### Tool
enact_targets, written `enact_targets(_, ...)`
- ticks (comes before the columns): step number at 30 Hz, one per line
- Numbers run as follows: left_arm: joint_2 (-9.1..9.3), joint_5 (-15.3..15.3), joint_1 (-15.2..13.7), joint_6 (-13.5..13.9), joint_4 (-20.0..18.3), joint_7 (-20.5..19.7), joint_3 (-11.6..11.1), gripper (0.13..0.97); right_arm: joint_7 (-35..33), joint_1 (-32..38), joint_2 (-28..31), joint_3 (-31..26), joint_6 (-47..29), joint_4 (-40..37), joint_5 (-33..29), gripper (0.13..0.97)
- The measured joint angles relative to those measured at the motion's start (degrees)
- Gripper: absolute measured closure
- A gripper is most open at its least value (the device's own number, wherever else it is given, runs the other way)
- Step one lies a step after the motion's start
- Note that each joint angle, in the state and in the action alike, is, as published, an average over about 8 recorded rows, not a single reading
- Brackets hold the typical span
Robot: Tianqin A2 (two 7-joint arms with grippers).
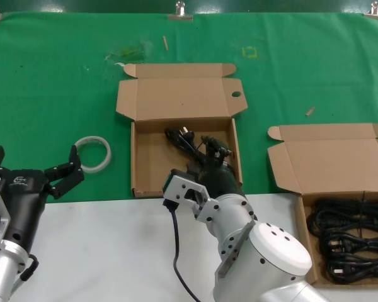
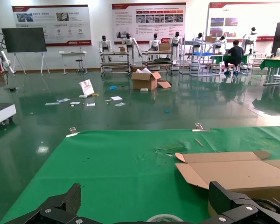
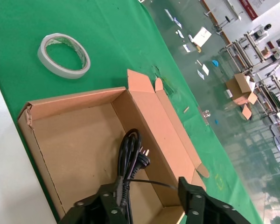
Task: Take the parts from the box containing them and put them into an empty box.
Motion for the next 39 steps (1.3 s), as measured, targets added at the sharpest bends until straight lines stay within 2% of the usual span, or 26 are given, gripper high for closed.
enact_targets(4, 0.00, 0.00, 0.00, 0.00, 0.00, 0.00, 0.00, 0.132, 0.11, -0.03, 0.00, 0.05, -0.05, 0.01, -0.05, 0.681)
enact_targets(9, 0.00, 0.00, 0.00, 0.00, 0.00, 0.00, 0.00, 0.132, 2.07, -0.58, 0.01, 0.95, -0.91, 0.32, -0.97, 0.556)
enact_targets(21, 0.00, 0.00, 0.00, 0.00, 0.00, 0.00, 0.00, 0.132, 14.73, -4.06, 0.03, 6.73, -6.41, 2.30, -6.88, 0.297)
enact_targets(25, 0.00, 0.00, 0.00, 0.00, 0.00, 0.00, 0.00, 0.132, 19.55, -5.39, 0.03, 8.93, -8.51, 3.06, -9.13, 0.297)
enact_targets(33, 0.00, 0.00, 0.00, 0.00, 0.00, 0.00, 0.00, 0.132, 29.29, -8.09, 0.03, 13.38, -12.75, 4.58, -13.68, 0.181)
enact_targets(39, 0.00, -0.01, 0.00, 0.00, 0.00, 0.00, 0.00, 0.132, 36.58, -10.09, 0.03, 16.71, -15.92, 5.72, -17.09, 0.150)
